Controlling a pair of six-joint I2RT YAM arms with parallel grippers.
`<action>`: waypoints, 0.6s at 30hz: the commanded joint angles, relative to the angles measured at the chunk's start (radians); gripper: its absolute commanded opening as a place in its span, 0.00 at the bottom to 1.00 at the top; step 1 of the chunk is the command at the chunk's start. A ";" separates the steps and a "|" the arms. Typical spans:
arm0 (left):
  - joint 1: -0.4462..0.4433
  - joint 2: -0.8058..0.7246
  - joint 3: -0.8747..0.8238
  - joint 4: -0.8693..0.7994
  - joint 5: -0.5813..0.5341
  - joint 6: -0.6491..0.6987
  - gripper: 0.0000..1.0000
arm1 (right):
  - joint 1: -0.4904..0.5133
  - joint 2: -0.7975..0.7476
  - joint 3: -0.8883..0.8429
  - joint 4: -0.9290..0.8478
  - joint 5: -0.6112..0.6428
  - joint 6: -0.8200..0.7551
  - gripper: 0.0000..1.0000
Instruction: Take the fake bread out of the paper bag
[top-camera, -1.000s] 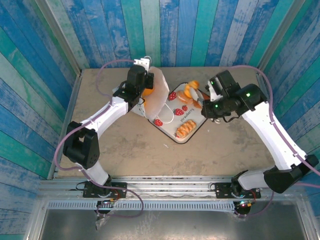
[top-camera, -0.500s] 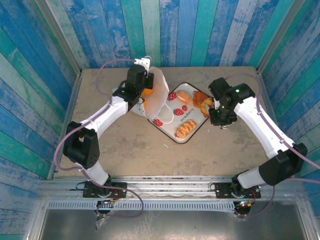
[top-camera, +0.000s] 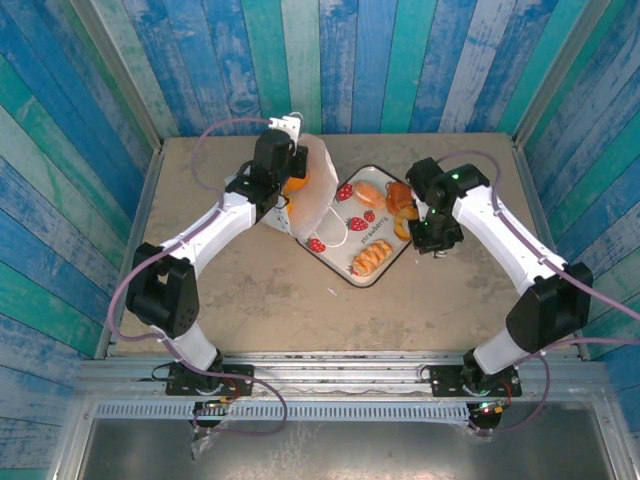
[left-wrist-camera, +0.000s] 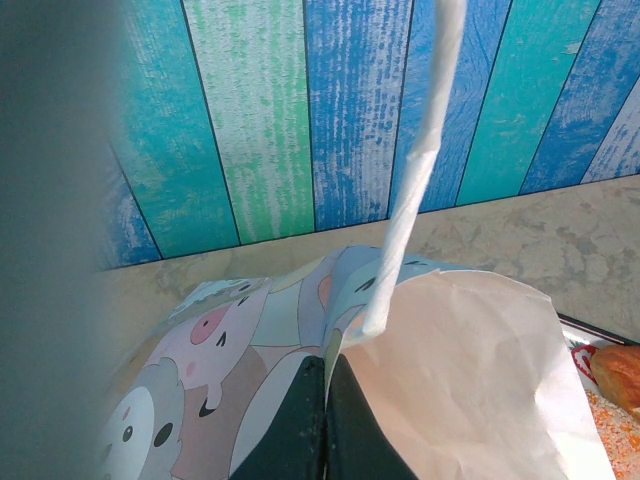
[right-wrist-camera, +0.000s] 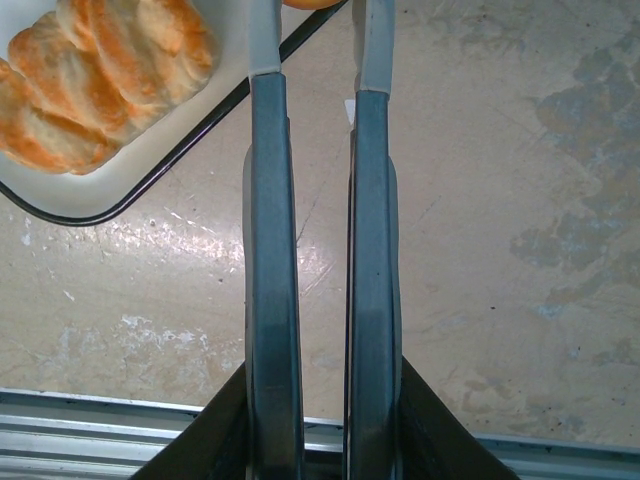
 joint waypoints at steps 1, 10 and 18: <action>0.000 -0.052 0.018 0.014 0.006 0.007 0.00 | 0.007 0.020 0.018 0.010 -0.015 -0.020 0.25; 0.000 -0.045 0.016 0.017 0.025 0.001 0.00 | 0.034 0.081 0.044 0.013 -0.023 -0.033 0.34; 0.000 -0.040 0.020 0.017 0.032 0.001 0.00 | 0.040 0.107 0.087 0.018 -0.018 -0.040 0.42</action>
